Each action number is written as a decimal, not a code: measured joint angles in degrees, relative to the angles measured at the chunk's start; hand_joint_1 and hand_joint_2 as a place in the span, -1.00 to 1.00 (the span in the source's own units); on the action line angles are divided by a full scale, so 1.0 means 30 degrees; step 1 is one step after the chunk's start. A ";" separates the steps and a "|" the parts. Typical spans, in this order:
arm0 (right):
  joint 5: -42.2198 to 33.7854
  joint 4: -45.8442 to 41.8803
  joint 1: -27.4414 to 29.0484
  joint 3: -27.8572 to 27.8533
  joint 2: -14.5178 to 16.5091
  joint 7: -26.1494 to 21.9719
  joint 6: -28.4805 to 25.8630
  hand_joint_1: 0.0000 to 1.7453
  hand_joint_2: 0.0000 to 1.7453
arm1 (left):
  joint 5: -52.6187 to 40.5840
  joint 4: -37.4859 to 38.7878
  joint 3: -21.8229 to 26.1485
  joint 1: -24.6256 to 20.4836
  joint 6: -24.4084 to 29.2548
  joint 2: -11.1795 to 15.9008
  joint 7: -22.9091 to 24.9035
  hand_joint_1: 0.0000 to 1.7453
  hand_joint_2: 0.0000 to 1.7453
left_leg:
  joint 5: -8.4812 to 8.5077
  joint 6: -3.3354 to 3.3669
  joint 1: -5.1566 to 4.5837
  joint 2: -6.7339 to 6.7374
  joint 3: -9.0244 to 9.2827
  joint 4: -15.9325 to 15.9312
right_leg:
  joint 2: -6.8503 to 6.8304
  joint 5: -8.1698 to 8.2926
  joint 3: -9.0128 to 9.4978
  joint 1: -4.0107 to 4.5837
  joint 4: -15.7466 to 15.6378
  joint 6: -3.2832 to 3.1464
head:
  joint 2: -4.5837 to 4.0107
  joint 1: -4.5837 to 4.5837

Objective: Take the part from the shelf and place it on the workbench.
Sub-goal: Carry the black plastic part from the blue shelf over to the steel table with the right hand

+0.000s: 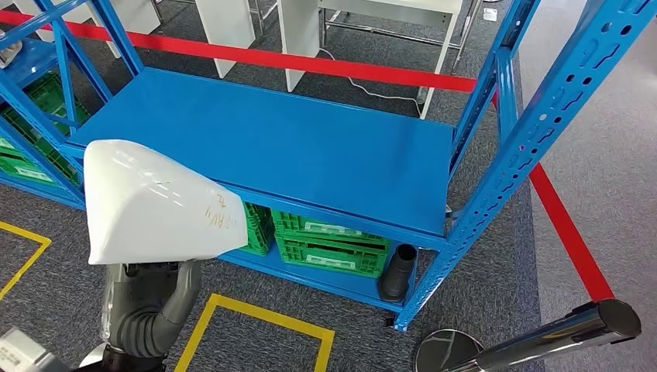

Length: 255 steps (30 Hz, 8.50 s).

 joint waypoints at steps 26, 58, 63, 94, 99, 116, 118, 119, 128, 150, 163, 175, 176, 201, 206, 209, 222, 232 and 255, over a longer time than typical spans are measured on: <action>-0.0303 -0.0324 0.0046 -0.0015 -0.0085 -0.0772 -0.0051 -1.00 -1.00 | 0.0080 -0.0015 -0.0013 -0.0532 -0.0173 0.0011 -0.0319 1.00 1.00 | -0.0185 -0.0494 0.0127 0.0060 -0.0582 0.1610 | 0.0044 -0.0614 0.0760 0.0015 -0.0212 -0.0586 | 0.0000 -0.0002; -0.0144 -0.0366 0.0034 0.0016 -0.0266 -0.0315 0.0182 -1.00 -1.00 | 0.0328 -0.0013 -0.0195 -0.0100 -0.0142 -0.0005 -0.0829 1.00 1.00 | 0.0065 -0.0658 0.0117 0.1071 -0.0155 0.0296 | -0.1654 -0.0584 0.0705 0.0072 -0.0125 -0.0390 | 0.0000 -0.0007; -0.0071 -0.0377 -0.0057 0.0026 -0.0293 -0.0270 0.0221 -1.00 -1.00 | 0.0348 -0.0013 -0.0199 -0.0006 -0.0084 -0.0018 -0.0863 1.00 1.00 | 0.0575 0.0155 0.0072 0.0609 -0.0558 -0.0107 | -0.1375 -0.1007 0.0459 0.0012 0.0318 0.0187 | 0.0000 0.0066; -0.0018 -0.0434 -0.0056 0.0066 -0.0410 -0.0182 0.0219 -1.00 -1.00 | 0.0488 -0.0020 -0.0215 0.0219 -0.0118 -0.0026 -0.0954 1.00 1.00 | 0.0885 0.0116 0.0181 0.0037 -0.1001 -0.0010 | -0.0472 -0.1595 0.0642 -0.0080 0.0571 0.0345 | 0.0000 0.0351; -0.0018 -0.0430 0.0039 0.0066 -0.0417 -0.0182 0.0226 -1.00 -1.00 | 0.0488 -0.0013 -0.0228 0.0232 -0.0120 -0.0040 -0.0954 1.00 1.00 | 0.1154 0.0422 0.0018 -0.0025 -0.1436 0.0074 | 0.0069 -0.3541 -0.0716 -0.0074 0.4552 0.0346 | 0.0000 0.0614; -0.0018 -0.0430 0.0079 0.0073 -0.0452 -0.0189 0.0339 -1.00 -1.00 | 0.0548 0.0002 -0.0222 0.0248 -0.0120 -0.0015 -0.0962 1.00 1.00 | -0.0485 -0.0870 0.0313 -0.0113 -0.2328 0.3634 | -0.0154 -0.0902 0.1019 -0.0063 -0.0236 -0.0499 | 0.0000 0.0960; -0.0018 -0.0430 0.0046 0.0073 -0.0448 -0.0189 0.0343 -1.00 -1.00 | 0.0548 0.0000 -0.0219 0.0235 -0.0120 -0.0015 -0.0960 1.00 1.00 | 0.0264 -0.0793 0.0310 -0.0090 -0.1040 0.1418 | -0.0177 -0.0878 0.0917 -0.0043 -0.0135 -0.0349 | 0.0000 0.0940; -0.0018 -0.0430 0.0028 0.0073 -0.0448 -0.0189 0.0343 -1.00 -1.00 | 0.0543 -0.0002 -0.0217 0.0226 -0.0120 -0.0015 -0.0956 1.00 1.00 | 0.0371 -0.0694 0.0279 -0.0081 -0.0731 0.0761 | -0.0178 -0.0837 0.0832 -0.0020 -0.0090 -0.0224 | 0.0000 0.0943; -0.0017 -0.0430 0.0043 0.0076 -0.0432 -0.0251 0.0379 -1.00 -1.00 | 0.0525 -0.0002 -0.0217 0.0252 -0.0086 -0.0033 -0.0927 1.00 1.00 | 0.0924 0.0457 0.0066 -0.0037 -0.1349 0.0224 | 0.0036 -0.3510 -0.1052 -0.0050 0.4317 0.0433 | 0.0004 0.1638; 0.0186 -0.0419 0.0002 0.0199 -0.0412 -0.0095 0.0614 -1.00 -1.00 | 0.0468 0.0044 -0.0191 0.0318 0.0022 -0.0002 -0.0805 1.00 1.00 | 0.0898 -0.0702 0.0238 0.1299 -0.1553 0.0753 | -0.1697 -0.1388 0.1524 0.0054 -0.0330 -0.0044 | 0.0002 0.1400; 0.0244 -0.0423 0.0040 0.0219 -0.0417 0.0087 0.0620 -1.00 -1.00 | 0.0465 0.0046 -0.0217 0.0394 -0.0084 -0.0009 -0.0612 1.00 1.00 | 0.1224 0.0492 -0.0085 -0.1333 -0.2009 0.0631 | 0.0853 -0.1863 0.0346 0.0099 0.2078 -0.0177 | 0.0002 0.1486; 0.0251 -0.0430 0.0069 0.0226 -0.0421 0.0073 0.0592 -1.00 -1.00 | 0.0437 0.0049 -0.0217 0.0377 -0.0127 0.0007 -0.0581 1.00 1.00 | -0.0669 -0.0810 0.0270 -0.0360 -0.4332 0.5176 | -0.0490 -0.1151 0.1341 0.0022 -0.0405 -0.0575 | 0.0000 0.1086; 0.0249 -0.0430 0.0060 0.0226 -0.0421 0.0073 0.0596 -1.00 -1.00 | 0.0435 0.0051 -0.0217 0.0382 -0.0129 0.0011 -0.0559 1.00 1.00 | -0.0318 -0.0866 0.0326 -0.0271 -0.4058 0.4774 | -0.0771 -0.1173 0.1346 0.0009 -0.0400 -0.0543 | 0.0000 0.1078; 0.0248 -0.0424 0.0065 0.0231 -0.0637 -0.0179 0.0200 -1.00 -1.00 | -0.0022 -0.0020 -0.0155 0.1019 -0.0617 0.0149 0.0341 1.00 1.00 | 0.0802 -0.0251 0.0054 -0.1537 -0.2722 0.1440 | 0.0806 -0.0880 0.0977 -0.0064 -0.0364 -0.0318 | 0.0000 0.0998; 0.0249 -0.0423 0.0119 0.0226 -0.0739 -0.0270 -0.0018 -1.00 -1.00 | -0.0171 -0.0020 -0.0117 0.1155 -0.0652 0.0189 0.0478 1.00 1.00 | -0.0503 -0.0671 0.0271 -0.0327 -0.4374 0.5116 | -0.0644 -0.1028 0.1234 -0.0027 -0.0423 -0.0431 | 0.0000 0.0854; 0.0251 -0.0424 0.0088 0.0228 -0.0774 -0.0408 -0.0233 -1.00 -1.00 | -0.0320 -0.0020 -0.0077 0.1164 -0.0652 0.0211 0.0641 1.00 1.00 | 0.1000 -0.0694 0.0254 0.0544 -0.2746 0.2104 | -0.1348 -0.1200 0.1429 -0.0017 -0.0417 -0.0203 | 0.0000 0.0796; 0.0420 -0.0474 0.0129 0.0230 -0.0919 -0.0452 -0.0462 -1.00 -1.00 | -0.0324 -0.0173 0.0310 0.1437 -0.0435 0.0404 0.0651 1.00 1.00 | 0.1193 0.0647 -0.0127 -0.0997 -0.1947 0.0509 | 0.0212 -0.3079 -0.1068 -0.0019 0.4643 0.0250 | 0.0000 0.0918; 0.0636 -0.0639 0.0053 0.0233 -0.1257 -0.0700 -0.1033 -1.00 -1.00 | -0.0359 -0.0202 0.0488 0.1688 -0.0457 0.0505 0.0193 1.00 1.00 | 0.0693 -0.0151 0.0026 -0.1218 -0.2706 0.1465 | 0.0859 -0.0671 0.1015 -0.0067 -0.0549 -0.0289 | 0.0000 0.0748; 0.0666 -0.1086 0.0164 0.0233 -0.1404 -0.0415 -0.0983 -1.00 -1.00 | 0.0004 -0.0546 0.0776 0.2146 -0.0401 0.0536 0.0219 1.00 1.00 | 0.1061 0.0622 -0.0105 -0.1510 -0.1811 0.0545 | 0.1033 -0.1095 -0.0123 -0.0122 0.1635 0.0248 | 0.0000 0.0738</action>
